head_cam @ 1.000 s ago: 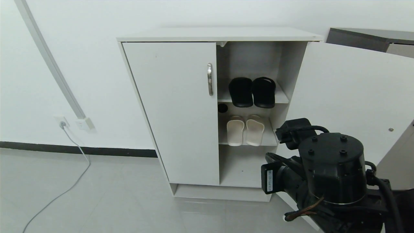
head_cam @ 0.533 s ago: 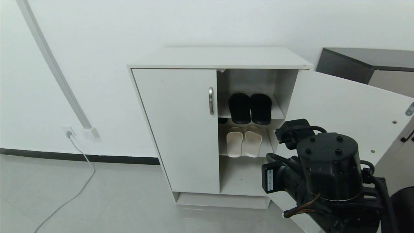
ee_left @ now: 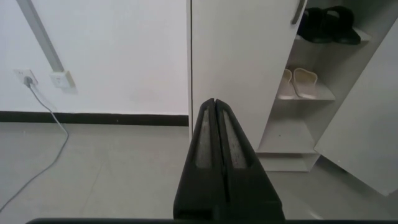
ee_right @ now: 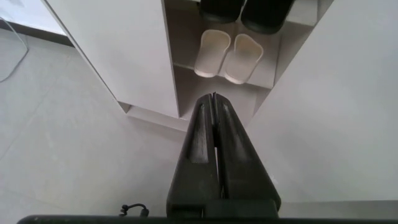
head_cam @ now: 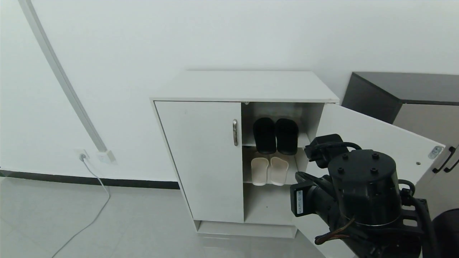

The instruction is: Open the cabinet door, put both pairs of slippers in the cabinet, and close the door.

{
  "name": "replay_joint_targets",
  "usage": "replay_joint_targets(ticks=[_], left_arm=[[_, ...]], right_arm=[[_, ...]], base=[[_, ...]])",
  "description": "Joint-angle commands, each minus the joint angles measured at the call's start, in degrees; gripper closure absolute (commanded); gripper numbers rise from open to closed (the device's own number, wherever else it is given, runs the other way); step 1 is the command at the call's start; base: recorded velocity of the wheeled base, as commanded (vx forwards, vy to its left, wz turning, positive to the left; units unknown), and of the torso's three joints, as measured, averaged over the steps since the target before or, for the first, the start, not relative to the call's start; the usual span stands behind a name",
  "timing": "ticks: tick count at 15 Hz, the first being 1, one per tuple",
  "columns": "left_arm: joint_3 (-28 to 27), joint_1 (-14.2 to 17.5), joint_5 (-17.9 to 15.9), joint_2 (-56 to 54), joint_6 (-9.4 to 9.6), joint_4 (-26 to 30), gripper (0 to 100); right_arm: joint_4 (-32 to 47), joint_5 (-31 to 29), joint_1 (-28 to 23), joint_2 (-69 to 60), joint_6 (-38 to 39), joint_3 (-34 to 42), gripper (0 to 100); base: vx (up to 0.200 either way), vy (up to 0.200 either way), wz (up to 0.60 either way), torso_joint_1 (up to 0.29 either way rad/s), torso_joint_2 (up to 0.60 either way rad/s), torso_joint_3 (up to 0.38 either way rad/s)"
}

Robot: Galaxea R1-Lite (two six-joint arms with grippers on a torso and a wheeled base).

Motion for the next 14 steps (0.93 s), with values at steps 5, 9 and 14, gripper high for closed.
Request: replay_joint_targets(ticks=[5,9,14], left_arm=[[0.0,0.0,0.0,0.1,-0.01,0.0,100],[0.0,-0.1,0.0,0.1,-0.01,0.0,100],[0.0,0.0,0.0,0.1,-0.01,0.0,100]], right_arm=[[0.0,0.0,0.1,0.1,0.0,0.1,100],[0.0,0.0,-0.1,0.1,-0.3,0.1,100],[-0.1,-0.4,-0.1,0.1,-1.7,0.8,100]], base=[[0.0,0.0,0.0,0.194,-0.5,-0.312],[0.0,0.0,0.0,0.221,-0.53,-0.312],[0.0,0.0,0.0,0.25,-0.57,-0.322]])
